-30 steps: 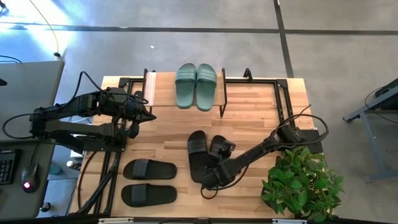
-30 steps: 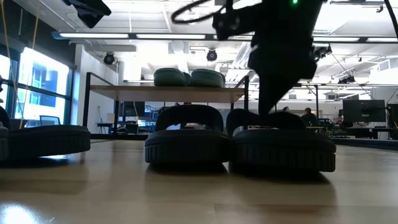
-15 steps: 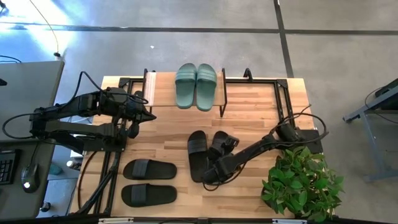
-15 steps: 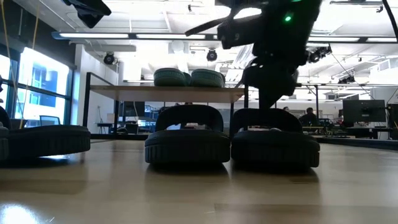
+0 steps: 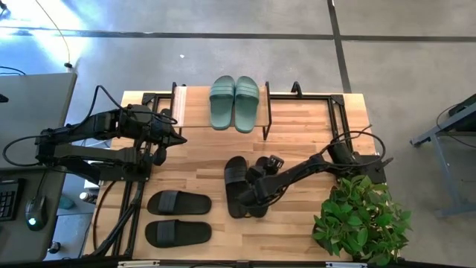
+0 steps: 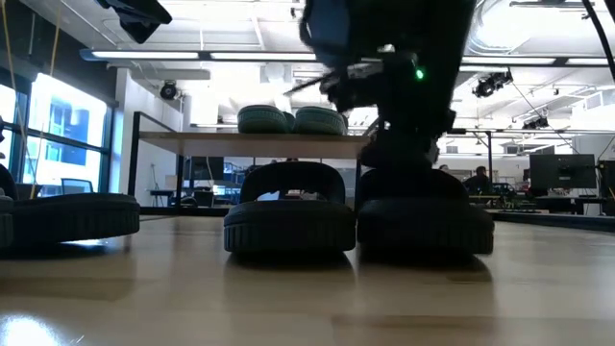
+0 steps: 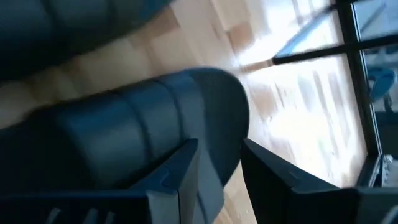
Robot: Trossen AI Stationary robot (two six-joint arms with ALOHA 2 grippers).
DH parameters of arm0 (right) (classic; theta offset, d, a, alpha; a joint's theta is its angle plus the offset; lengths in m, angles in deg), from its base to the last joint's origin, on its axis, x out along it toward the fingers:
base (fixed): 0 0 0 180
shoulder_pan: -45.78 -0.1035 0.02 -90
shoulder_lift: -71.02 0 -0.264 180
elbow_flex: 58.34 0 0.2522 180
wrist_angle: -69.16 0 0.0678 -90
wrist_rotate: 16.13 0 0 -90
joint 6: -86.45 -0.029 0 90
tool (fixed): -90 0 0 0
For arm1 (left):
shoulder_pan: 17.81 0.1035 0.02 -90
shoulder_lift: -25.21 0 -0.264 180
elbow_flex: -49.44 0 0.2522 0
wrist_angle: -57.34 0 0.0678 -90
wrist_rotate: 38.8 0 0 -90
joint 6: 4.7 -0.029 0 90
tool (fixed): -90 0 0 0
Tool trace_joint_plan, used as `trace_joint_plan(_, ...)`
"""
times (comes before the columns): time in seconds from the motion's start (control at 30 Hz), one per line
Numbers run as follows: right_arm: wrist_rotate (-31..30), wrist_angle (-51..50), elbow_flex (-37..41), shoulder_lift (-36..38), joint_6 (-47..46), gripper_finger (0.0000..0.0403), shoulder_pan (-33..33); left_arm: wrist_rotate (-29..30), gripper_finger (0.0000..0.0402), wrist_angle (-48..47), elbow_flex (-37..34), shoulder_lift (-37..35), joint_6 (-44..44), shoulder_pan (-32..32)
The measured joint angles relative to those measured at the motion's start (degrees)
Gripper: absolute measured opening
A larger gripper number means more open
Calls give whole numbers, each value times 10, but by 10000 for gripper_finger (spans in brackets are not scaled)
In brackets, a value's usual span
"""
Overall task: Pick and place slides into the shelf
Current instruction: Put the black slide under the shelf
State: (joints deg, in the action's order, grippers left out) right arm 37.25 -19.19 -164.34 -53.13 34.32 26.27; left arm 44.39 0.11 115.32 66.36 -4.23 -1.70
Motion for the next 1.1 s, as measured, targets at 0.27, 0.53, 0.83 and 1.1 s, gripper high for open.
trace_joint_plan(0.27, -27, -16, 9, -2, -44, 87, 0, 0, 1, 0, 0, 0, 0, 0)
trace_joint_plan(0.53, -43, -13, 9, -2, -40, 9, 1, 0, 1, 0, 0, 0, 0, 0)
trace_joint_plan(0.83, -32, 147, -4, -2, 119, 1, 20, 0, 1, 0, 0, 0, 0, 0)
trace_joint_plan(1.1, -17, 283, -4, -2, 238, 0, 44, 0, 1, 0, 0, 0, 0, 0)
